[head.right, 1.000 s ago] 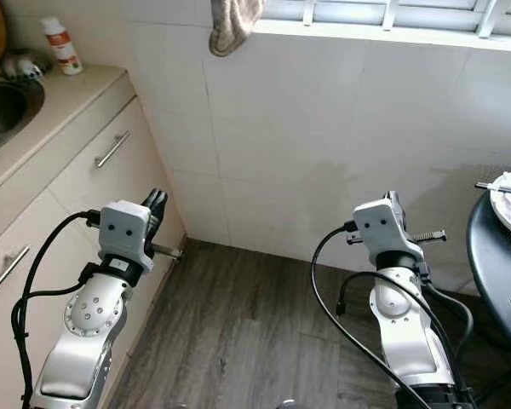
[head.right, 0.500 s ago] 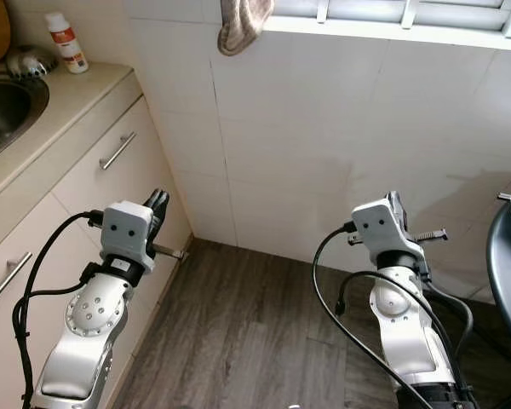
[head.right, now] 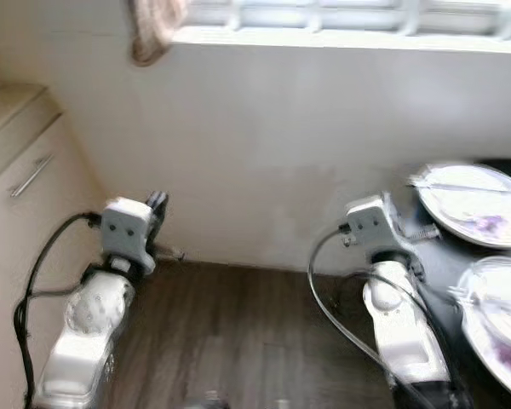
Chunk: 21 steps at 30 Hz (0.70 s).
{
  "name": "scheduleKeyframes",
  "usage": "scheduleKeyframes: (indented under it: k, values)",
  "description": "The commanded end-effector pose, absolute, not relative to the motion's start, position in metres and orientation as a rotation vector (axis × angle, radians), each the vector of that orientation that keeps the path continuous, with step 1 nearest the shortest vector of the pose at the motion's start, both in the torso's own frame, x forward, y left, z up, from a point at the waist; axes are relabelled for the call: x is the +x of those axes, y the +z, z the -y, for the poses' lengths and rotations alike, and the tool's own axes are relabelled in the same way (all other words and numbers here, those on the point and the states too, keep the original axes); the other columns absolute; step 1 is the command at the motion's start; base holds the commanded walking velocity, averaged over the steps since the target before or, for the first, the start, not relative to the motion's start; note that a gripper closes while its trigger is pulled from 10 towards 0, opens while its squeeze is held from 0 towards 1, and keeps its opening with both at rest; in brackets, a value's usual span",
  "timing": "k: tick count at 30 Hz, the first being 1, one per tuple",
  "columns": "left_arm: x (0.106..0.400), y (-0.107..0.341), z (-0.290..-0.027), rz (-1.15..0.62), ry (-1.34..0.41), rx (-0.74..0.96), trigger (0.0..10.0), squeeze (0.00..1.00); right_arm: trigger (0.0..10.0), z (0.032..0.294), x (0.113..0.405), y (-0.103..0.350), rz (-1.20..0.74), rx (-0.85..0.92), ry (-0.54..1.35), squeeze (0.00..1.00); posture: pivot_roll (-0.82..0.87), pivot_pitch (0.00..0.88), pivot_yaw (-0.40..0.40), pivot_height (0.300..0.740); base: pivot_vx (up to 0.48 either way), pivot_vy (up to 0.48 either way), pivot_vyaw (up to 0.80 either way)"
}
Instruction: Kitchen organization
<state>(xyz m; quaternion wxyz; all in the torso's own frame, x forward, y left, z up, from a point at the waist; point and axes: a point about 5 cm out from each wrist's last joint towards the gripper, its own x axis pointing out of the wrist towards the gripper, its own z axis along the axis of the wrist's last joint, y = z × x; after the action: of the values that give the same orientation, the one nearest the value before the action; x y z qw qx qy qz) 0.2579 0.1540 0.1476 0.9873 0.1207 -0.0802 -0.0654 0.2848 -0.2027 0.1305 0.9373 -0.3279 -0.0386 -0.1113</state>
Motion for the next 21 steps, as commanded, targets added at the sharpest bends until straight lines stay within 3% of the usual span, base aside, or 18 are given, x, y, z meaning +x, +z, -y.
scheduleKeyframes:
  k: [1,5,15,20,21]
  values:
    - [0.257,0.142,-0.150,0.133,-0.147,0.236,10.0,0.00,10.0,0.204,0.284,0.128,0.070,-0.671,-0.223,0.00,-0.02,0.006,0.012,0.740,0.000,0.480,-0.75]
    - [0.257,0.145,-0.151,0.159,-0.135,0.256,10.0,0.00,10.0,0.202,0.284,0.129,0.084,-0.676,-0.210,0.00,-0.02,0.005,0.012,0.740,0.000,0.190,-0.75]
    - [0.258,0.144,-0.152,0.149,-0.124,0.238,10.0,0.00,10.0,0.177,0.280,0.145,0.262,-0.739,-0.049,0.00,-0.03,0.020,0.013,0.740,0.000,0.000,0.00]
    - [0.259,0.144,-0.152,0.147,-0.124,0.236,10.0,0.00,10.0,0.178,0.280,0.133,0.187,-0.793,0.008,0.00,-0.03,0.022,0.012,0.740,0.000,0.000,0.00]
    - [0.259,0.144,-0.152,0.145,-0.124,0.235,10.0,0.00,10.0,0.177,0.278,0.119,0.113,-0.865,0.099,0.00,-0.03,0.024,0.014,0.740,0.000,0.000,0.00]
